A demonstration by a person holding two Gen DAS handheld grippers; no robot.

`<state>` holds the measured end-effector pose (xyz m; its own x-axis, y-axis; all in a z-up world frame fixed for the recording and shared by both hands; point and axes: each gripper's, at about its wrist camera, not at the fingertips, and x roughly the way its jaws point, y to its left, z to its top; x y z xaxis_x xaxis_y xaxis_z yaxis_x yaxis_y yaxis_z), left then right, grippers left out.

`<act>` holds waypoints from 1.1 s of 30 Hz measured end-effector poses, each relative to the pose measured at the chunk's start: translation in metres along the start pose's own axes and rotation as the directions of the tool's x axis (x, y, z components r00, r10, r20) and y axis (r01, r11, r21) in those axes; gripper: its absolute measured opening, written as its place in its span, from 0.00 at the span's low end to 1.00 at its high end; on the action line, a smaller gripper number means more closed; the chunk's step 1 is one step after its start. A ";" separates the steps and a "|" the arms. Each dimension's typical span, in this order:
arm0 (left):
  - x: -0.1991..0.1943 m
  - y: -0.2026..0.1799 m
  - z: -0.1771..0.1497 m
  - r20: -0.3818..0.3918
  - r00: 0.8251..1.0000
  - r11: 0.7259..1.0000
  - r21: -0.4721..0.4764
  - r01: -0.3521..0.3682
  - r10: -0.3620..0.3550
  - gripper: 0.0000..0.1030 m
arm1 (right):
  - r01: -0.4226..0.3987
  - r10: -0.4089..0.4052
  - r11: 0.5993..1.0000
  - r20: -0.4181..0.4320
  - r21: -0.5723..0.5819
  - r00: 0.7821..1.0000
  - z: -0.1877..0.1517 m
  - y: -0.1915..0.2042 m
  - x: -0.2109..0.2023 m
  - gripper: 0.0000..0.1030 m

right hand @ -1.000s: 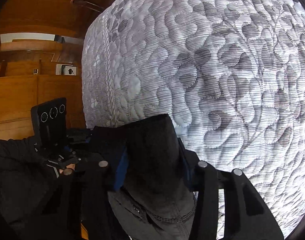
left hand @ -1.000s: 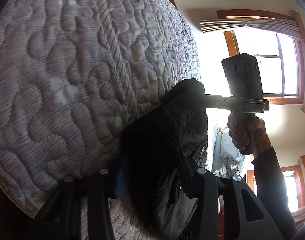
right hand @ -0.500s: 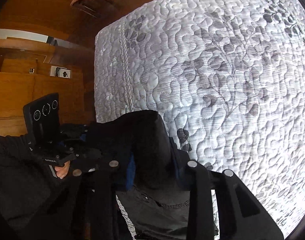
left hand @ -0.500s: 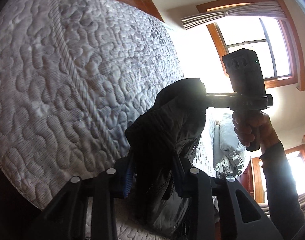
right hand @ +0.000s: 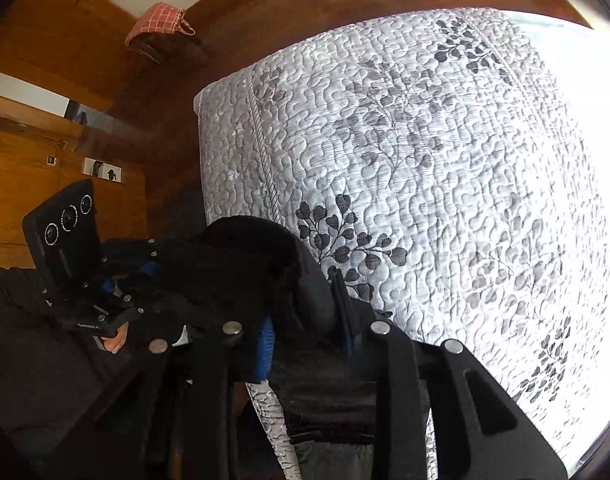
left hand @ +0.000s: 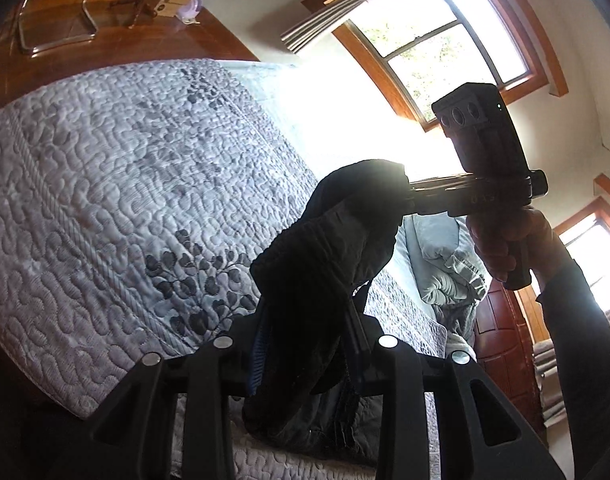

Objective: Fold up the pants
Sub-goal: 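Lift the pants with both tools and fold the right tool's end over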

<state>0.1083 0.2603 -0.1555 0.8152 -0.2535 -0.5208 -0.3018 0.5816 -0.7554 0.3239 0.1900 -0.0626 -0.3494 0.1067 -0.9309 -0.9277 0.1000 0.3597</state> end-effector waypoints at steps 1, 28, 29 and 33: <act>-0.001 -0.008 -0.001 -0.001 1.000 1.000 0.015 0.006 -0.006 0.32 | 0.008 -0.008 1.000 0.010 0.006 1.000 -0.007 0.001 -0.006 0.24; 0.007 -0.155 -0.054 -0.068 0.997 0.937 0.344 0.064 -0.043 0.32 | 0.096 -0.136 0.977 0.211 0.189 0.968 -0.166 0.006 -0.089 0.23; 0.009 -0.159 -0.056 -0.071 0.997 0.932 0.357 0.066 -0.043 0.32 | 0.096 -0.140 0.975 0.217 0.198 0.966 -0.172 0.005 -0.091 0.23; 0.014 -0.177 -0.067 -0.087 0.995 0.915 0.397 0.076 -0.045 0.32 | 0.098 -0.153 0.968 0.235 0.230 0.960 -0.196 0.002 -0.096 0.23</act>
<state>0.1402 0.1020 -0.0554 0.7819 -0.3457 -0.5188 -0.0175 0.8197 -0.5725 0.3297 -0.0142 0.0152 -0.1627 0.3195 -0.9335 -0.9021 0.3350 0.2719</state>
